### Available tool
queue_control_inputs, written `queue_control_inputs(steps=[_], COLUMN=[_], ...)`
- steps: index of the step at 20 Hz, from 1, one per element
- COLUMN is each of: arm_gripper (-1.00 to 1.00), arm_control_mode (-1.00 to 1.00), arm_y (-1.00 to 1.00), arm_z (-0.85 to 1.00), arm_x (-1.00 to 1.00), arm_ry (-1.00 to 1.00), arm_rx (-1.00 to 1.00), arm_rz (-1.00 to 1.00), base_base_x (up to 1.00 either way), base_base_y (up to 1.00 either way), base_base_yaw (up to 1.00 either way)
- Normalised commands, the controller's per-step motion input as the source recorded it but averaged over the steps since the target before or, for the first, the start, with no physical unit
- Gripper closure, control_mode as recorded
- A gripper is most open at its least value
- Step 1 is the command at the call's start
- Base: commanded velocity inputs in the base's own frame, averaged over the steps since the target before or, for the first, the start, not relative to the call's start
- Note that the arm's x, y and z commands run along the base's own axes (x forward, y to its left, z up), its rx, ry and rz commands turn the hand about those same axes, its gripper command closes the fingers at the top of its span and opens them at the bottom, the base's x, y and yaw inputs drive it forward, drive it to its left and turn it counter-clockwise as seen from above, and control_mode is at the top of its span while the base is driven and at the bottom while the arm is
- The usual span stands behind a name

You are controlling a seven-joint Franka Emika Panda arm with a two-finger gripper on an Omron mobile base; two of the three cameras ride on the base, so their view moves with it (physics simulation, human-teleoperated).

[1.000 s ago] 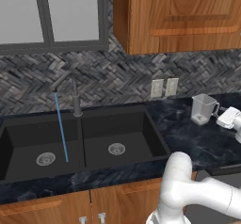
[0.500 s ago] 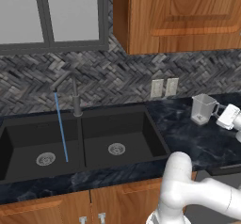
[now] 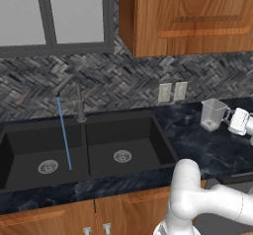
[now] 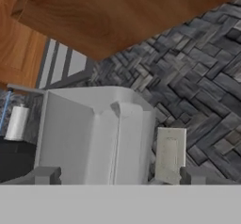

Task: Turn on the sink faucet and place the jug under the water for a few seconds to fill it up.

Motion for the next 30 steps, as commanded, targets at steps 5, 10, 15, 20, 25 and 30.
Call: queue_control_inputs(steps=[5,10,15,20,25,30], arm_gripper=[-1.0,-1.0,1.0,1.0,1.0,1.0], arm_control_mode=[-1.0,-1.0,-1.0,-1.0,-1.0,-1.0], arm_y=[0.09,0.21,0.29,0.17,0.0,0.0], arm_z=[0.0,0.0,0.01,0.0,0.0,0.0], arm_x=[0.0,0.0,0.0,0.0,0.0,0.0], arm_ry=[0.0,0.0,0.0,0.0,0.0,0.0], arm_rx=[-0.01,-0.01,-0.03,-0.01,0.0,0.0], arm_rz=[0.1,0.07,0.07,0.03,0.0,0.0], base_base_x=[0.0,0.0,0.0,0.0,0.0,0.0], base_base_y=[0.0,0.0,0.0,0.0,0.0,0.0], base_base_yaw=[0.0,0.0,0.0,0.0,0.0,0.0])
